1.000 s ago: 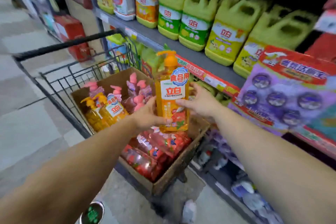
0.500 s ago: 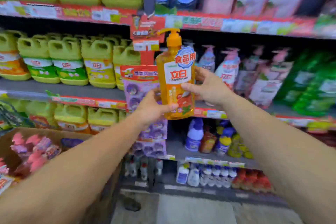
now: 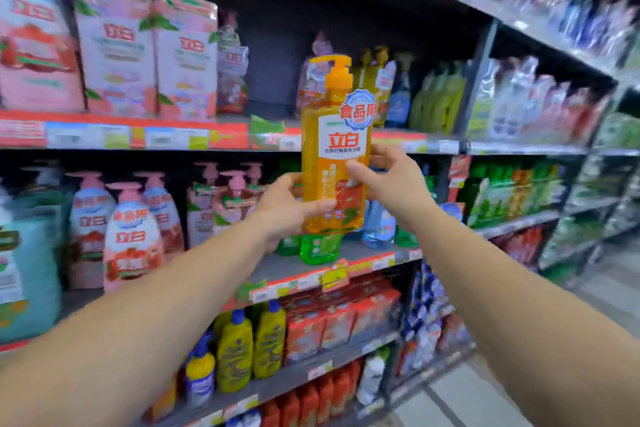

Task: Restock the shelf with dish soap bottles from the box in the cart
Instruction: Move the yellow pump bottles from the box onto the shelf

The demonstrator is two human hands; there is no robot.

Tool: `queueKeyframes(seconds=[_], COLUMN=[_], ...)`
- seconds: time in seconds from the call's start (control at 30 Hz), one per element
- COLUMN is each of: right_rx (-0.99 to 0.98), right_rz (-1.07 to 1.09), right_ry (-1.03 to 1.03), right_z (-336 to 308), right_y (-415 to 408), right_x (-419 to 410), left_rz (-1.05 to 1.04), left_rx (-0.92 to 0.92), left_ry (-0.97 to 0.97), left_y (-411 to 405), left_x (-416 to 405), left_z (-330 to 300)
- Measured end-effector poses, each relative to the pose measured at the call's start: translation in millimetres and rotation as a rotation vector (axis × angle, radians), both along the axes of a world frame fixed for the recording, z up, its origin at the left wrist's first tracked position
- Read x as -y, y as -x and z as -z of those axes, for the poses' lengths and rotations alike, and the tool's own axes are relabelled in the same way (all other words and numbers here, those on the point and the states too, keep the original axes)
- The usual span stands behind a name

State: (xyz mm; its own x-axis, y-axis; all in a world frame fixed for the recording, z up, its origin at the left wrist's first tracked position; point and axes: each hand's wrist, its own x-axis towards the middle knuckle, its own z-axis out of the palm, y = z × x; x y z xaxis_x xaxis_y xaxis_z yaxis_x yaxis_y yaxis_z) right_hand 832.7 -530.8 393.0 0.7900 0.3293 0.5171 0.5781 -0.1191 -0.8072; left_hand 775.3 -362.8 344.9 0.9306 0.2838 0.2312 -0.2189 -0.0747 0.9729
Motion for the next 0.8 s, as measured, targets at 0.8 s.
queueKeyframes(seconds=[0.8], right_rx=[-0.005], right_rz=[0.002], right_ry=[-0.08], right_z=[-109.5], right_y=[-331.7], right_x=[40.6], left_rz=[0.047], left_rx=[0.075], left_ry=[-0.345], left_y=[-323.1], left_x=[48.9], left_z=[-169.7])
